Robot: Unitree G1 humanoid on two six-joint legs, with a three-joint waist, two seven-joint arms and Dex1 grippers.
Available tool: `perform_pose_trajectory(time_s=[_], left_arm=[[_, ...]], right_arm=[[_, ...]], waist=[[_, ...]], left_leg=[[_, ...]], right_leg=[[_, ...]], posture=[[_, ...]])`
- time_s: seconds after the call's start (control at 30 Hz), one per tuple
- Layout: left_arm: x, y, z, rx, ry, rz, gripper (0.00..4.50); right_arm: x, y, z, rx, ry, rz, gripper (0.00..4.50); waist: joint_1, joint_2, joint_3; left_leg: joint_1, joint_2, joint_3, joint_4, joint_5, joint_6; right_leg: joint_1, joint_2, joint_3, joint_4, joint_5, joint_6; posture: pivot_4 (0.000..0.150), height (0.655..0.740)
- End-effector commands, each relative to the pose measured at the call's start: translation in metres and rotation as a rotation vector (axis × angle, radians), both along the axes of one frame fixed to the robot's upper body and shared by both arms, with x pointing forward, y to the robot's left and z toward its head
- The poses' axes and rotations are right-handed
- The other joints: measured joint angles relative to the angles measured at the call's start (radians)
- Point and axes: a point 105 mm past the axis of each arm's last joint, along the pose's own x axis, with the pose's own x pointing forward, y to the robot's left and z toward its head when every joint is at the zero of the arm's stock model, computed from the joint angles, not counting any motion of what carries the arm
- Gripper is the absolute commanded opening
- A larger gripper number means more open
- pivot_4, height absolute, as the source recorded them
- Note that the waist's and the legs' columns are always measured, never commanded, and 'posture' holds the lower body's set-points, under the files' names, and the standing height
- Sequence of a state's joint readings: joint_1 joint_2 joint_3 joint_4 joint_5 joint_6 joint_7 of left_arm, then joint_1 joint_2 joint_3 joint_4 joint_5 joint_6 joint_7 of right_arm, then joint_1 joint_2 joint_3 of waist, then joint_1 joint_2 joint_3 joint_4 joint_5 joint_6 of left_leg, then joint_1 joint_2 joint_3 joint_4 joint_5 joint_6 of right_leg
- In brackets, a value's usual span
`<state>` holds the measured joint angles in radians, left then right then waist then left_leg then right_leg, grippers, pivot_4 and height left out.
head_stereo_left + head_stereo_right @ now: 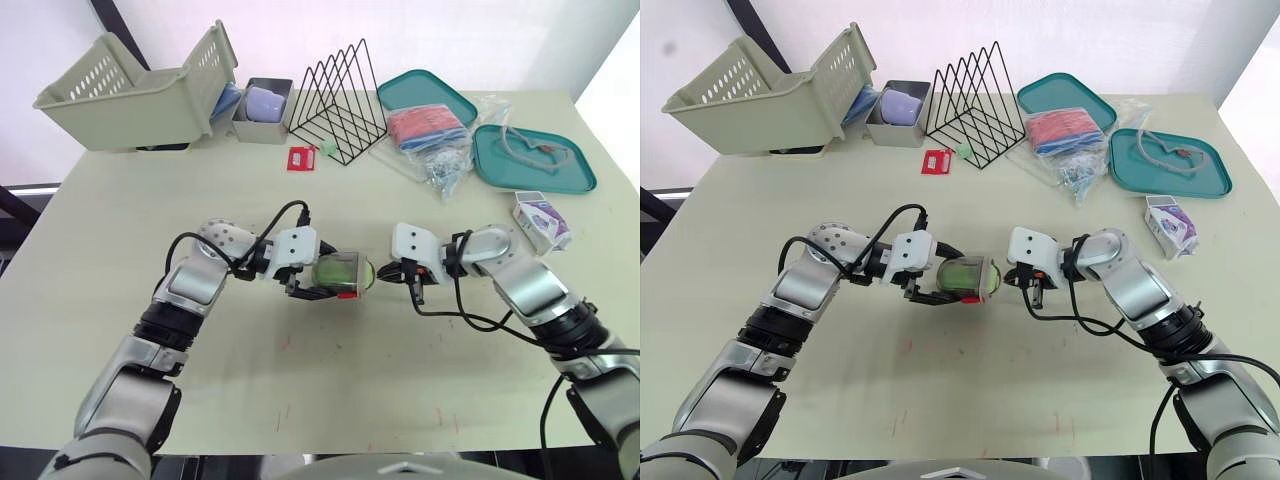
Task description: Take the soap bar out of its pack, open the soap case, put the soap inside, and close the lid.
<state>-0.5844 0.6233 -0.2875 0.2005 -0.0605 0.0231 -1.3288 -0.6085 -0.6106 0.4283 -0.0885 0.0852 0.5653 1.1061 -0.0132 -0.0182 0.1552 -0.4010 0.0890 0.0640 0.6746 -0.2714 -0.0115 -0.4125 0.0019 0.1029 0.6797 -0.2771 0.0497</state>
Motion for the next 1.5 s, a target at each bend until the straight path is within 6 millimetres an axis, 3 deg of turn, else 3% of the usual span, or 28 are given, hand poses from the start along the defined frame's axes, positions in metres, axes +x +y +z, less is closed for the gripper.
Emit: perform_pose_trajectory(time_s=[0.03, 0.07, 0.17, 0.2, 0.3, 0.6, 1.03, 1.5], left_arm=[[0.004, 0.0, 0.01, -0.02, -0.057, -0.005, 3.46], [0.004, 0.0, 0.01, -0.023, -0.057, -0.004, 3.46], [0.003, 0.0, 0.01, -0.03, -0.057, -0.007, 3.46], [0.003, 0.0, 0.01, -0.032, -0.056, -0.008, 3.46], [0.002, -0.001, 0.01, -0.041, -0.056, -0.01, 3.46], [-0.001, -0.009, 0.019, -0.079, -0.088, -0.021, 3.46], [-0.004, -0.022, 0.03, -0.104, -0.112, -0.04, 3.46], [-0.003, -0.023, 0.029, -0.097, -0.112, -0.041, 3.46]], right_arm=[[0.002, -0.019, 0.013, 0.08, 0.071, -0.07, 0.62], [0.002, -0.023, 0.015, 0.116, 0.109, -0.093, 0.85], [-0.001, -0.027, 0.022, 0.209, 0.215, -0.137, 2.18], [-0.003, -0.028, 0.025, 0.256, 0.276, -0.162, 2.94], [-0.021, -0.03, 0.027, 0.374, 0.595, -0.227, 4.44], [-0.03, -0.026, 0.024, 0.545, 0.963, -0.392, 4.44], [-0.021, 0.006, 0.026, 0.633, 0.994, -0.4, 4.44], [-0.016, 0.021, 0.022, 0.642, 1.015, -0.433, 4.44]], waist=[[0.0, 0.0, 0.0], [0.001, 0.0, 0.0], [0.001, 0.0, 0.0], [0.0, 0.0, 0.0], [-0.002, 0.0, 0.0], [-0.001, 0.0, 0.0], [-0.005, 0.0, 0.0], [-0.005, 0.0, 0.0]], left_leg=[[0.0, 0.0, 0.0, 0.0, 0.0, 0.0], [0.0, 0.0, 0.0, 0.0, 0.0, 0.0], [0.0, 0.0, 0.0, 0.0, 0.0, 0.0], [0.0, 0.0, 0.0, 0.0, 0.0, 0.0], [0.0, 0.0, 0.0, 0.0, 0.0, 0.0], [0.0, 0.0, -0.001, 0.0, 0.0, 0.0], [-0.001, 0.0, -0.002, -0.001, 0.0, 0.0], [-0.001, 0.0, -0.002, -0.001, 0.0, 0.0]], right_leg=[[0.0, 0.0, 0.0, 0.0, 0.0, 0.0], [0.0, 0.0, 0.0, 0.0, 0.0, 0.0], [0.0, 0.0, 0.0, 0.0, 0.0, 0.0], [0.0, 0.0, 0.0, 0.0, 0.0, 0.0], [0.0, 0.0, 0.0, 0.0, 0.0, 0.0], [0.0, 0.0, 0.0, 0.0, 0.0, 0.0], [0.0, 0.0, -0.001, 0.0, 0.0, 0.0], [0.0, 0.0, -0.002, 0.0, 0.0, 0.0]], posture=[[0.15, 0.74], [0.15, 0.74], [0.15, 0.74], [0.15, 0.74], [0.15, 0.74], [0.15, 0.74], [0.15, 0.74], [0.15, 0.74]])
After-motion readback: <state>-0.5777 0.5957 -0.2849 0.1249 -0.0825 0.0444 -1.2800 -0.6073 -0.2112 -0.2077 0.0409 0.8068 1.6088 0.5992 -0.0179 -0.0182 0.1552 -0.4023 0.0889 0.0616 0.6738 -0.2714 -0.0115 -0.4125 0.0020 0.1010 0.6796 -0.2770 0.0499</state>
